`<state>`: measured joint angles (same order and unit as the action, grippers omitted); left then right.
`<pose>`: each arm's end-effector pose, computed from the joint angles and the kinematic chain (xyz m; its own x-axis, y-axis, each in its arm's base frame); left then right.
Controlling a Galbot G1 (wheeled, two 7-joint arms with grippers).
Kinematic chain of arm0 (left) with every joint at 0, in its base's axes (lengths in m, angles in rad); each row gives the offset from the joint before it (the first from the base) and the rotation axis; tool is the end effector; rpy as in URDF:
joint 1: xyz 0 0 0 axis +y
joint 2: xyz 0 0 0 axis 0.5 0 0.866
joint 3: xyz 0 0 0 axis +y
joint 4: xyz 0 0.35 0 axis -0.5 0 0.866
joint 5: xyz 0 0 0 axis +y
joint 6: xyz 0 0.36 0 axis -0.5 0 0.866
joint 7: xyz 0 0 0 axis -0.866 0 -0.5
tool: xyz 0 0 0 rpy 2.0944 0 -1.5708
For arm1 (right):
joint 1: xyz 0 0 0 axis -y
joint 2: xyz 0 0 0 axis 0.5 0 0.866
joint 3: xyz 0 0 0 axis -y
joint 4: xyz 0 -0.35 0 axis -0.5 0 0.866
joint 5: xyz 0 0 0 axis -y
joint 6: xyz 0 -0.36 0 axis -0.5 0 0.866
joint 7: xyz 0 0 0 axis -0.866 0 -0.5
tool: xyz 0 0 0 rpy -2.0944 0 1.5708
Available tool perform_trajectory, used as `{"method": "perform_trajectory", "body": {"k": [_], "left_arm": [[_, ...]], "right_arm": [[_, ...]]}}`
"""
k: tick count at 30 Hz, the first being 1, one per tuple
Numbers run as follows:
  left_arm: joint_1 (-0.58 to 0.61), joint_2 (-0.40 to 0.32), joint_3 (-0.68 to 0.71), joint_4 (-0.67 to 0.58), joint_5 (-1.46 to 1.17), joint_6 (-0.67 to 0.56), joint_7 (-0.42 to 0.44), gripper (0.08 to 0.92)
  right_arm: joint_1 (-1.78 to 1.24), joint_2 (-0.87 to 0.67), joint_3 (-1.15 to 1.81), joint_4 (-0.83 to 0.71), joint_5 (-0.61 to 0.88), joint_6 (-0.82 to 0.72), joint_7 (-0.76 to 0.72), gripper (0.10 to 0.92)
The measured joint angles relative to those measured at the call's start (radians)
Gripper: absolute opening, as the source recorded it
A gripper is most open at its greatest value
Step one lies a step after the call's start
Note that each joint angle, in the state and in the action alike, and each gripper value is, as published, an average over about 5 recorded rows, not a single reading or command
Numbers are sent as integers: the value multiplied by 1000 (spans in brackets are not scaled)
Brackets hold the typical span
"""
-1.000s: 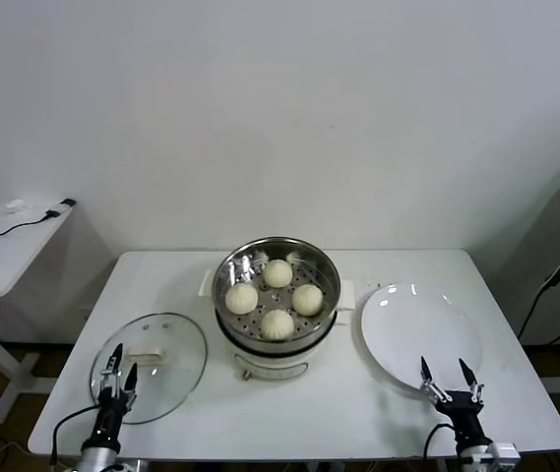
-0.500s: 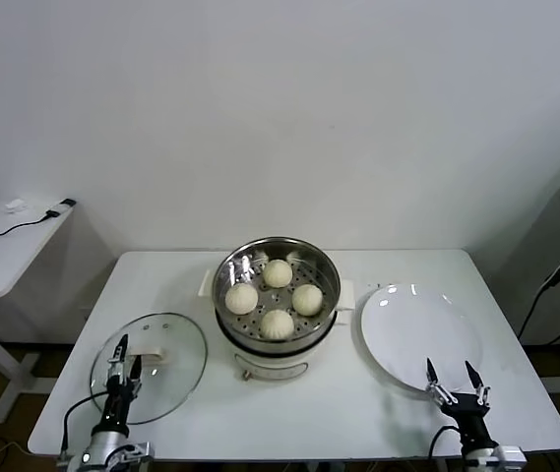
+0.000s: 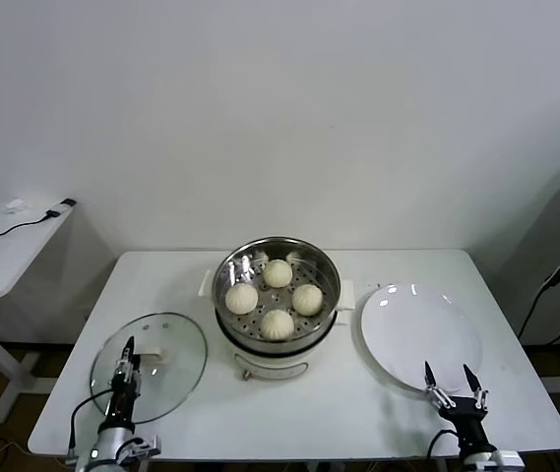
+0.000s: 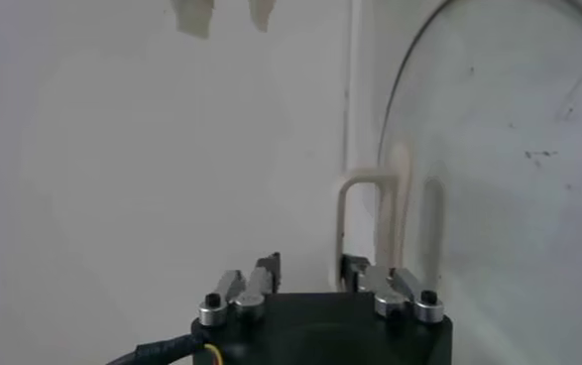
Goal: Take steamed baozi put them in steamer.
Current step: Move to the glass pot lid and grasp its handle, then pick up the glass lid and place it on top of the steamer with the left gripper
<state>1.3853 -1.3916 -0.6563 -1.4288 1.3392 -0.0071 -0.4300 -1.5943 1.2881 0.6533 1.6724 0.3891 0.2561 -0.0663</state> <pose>0.2052 0.1179 -0.4814 -0.9864 -0.1629 0.0199 0.0197 0.0024 0.9998 0.1534 -0.1319 -0.4308 -0.9873 0.0498 0.1509 0.0590 0.9966 0.0575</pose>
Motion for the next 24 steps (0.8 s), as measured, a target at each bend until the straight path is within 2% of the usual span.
{"method": "perform_trajectory", "body": {"k": [8,11,18,24], "left_arm": [[-11,-7,-5,21,8,9,-2,183],[-8,-7,-9,17,5,8,-6,136],[14,14,-26,-47,-26,-1,9,132],[45,67,-45,-160,-111,11,65,132]], "right_arm": [[-6,1,5,5,-1,4,-2,823],[-7,3,6,9,-2,4,-2,823],[-8,3,11,17,-7,1,1,823],[-6,-1,17,18,-20,-2,7,823]]}}
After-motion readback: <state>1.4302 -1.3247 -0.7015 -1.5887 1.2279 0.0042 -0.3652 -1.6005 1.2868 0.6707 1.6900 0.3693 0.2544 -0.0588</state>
